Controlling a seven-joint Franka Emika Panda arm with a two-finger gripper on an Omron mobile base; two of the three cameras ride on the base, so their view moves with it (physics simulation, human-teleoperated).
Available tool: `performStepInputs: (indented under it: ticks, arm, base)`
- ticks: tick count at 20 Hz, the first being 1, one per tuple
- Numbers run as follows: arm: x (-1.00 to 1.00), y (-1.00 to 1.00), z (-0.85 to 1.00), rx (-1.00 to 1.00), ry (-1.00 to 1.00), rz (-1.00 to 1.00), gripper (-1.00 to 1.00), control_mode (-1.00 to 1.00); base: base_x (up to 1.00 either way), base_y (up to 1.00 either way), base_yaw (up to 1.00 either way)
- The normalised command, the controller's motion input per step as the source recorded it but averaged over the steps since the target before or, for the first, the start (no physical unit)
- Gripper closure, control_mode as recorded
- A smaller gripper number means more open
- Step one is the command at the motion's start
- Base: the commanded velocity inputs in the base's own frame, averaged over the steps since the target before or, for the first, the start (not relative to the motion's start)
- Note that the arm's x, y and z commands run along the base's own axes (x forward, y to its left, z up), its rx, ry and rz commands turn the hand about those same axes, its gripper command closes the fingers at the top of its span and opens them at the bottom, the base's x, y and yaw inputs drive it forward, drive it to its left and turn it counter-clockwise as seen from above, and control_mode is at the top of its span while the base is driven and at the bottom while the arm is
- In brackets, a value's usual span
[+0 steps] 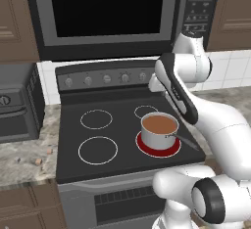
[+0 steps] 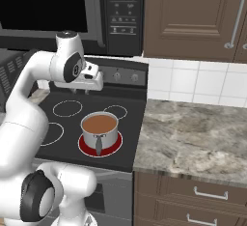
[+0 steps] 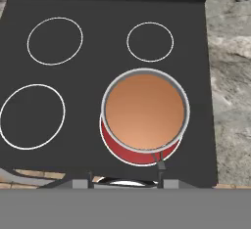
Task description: Pick up the sugar cube(s) and place them in the saucepan with hot chocolate.
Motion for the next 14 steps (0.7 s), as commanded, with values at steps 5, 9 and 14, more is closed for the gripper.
performStepInputs:
  ticks: [5,9,14]
  arm:
    - [-0.12,0.01,-0.07,0.0,-0.03,0.0,-1.0,-1.0]
    - [-0.29,0.24,-0.34,0.0,0.05,0.02,-1.0,-1.0]
    - [-0.39,0.79,-0.39,0.0,0.08,0.09,-1.0,-1.0]
  base:
    - [0.0,0.0,0.0]
    - [0.0,0.0,0.0]
    - [0.0,0.0,0.0]
